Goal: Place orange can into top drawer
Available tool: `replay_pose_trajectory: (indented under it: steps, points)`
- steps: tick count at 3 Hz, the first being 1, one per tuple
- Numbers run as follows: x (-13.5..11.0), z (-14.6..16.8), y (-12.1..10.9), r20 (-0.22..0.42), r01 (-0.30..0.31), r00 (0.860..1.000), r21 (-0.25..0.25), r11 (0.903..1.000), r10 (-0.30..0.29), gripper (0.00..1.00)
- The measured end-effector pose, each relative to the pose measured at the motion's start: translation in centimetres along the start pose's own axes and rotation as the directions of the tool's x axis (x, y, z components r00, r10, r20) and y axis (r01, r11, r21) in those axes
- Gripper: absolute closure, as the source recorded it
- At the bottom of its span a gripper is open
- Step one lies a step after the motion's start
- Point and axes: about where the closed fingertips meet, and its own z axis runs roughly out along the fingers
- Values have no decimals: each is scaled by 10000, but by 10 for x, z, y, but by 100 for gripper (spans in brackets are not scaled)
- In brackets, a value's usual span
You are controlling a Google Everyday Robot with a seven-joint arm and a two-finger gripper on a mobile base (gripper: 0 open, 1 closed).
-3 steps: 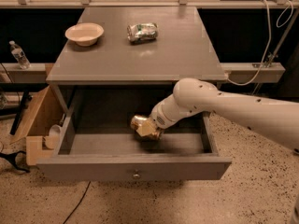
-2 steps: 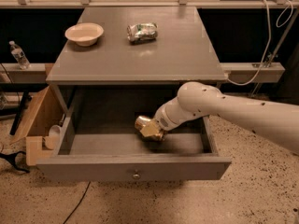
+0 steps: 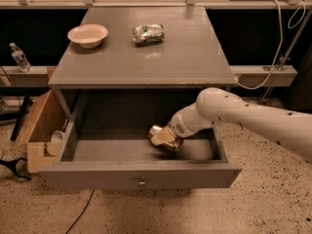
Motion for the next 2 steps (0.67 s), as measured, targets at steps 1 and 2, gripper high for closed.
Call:
replay_pose_trajectory:
  steps: [1,2]
  points:
    - [-1,-11,-3,169,-121,9998,-88,9999,122,0]
    - [-3,-36,-4,350,-116,9993,-316,9994,127,0]
